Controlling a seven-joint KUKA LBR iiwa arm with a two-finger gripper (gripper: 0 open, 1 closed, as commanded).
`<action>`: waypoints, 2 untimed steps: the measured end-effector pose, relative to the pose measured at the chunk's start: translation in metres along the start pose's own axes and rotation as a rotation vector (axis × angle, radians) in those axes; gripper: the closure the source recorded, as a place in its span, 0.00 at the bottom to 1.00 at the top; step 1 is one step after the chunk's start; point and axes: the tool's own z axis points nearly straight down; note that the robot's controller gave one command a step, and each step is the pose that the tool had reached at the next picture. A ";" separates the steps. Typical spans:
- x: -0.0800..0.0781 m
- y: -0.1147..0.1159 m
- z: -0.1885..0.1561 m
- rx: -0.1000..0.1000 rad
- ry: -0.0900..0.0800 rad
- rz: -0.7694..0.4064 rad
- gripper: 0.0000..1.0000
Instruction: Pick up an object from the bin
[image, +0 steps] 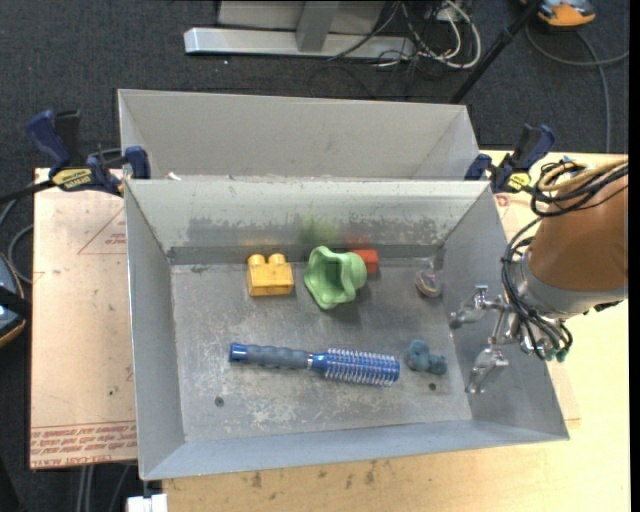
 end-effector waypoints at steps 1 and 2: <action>-0.008 0.033 0.068 0.003 -0.012 0.001 0.00; -0.008 0.032 0.064 0.003 -0.012 0.002 1.00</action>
Offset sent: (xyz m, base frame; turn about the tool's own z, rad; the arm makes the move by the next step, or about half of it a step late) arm 0.0044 0.0323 -0.0695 0.0035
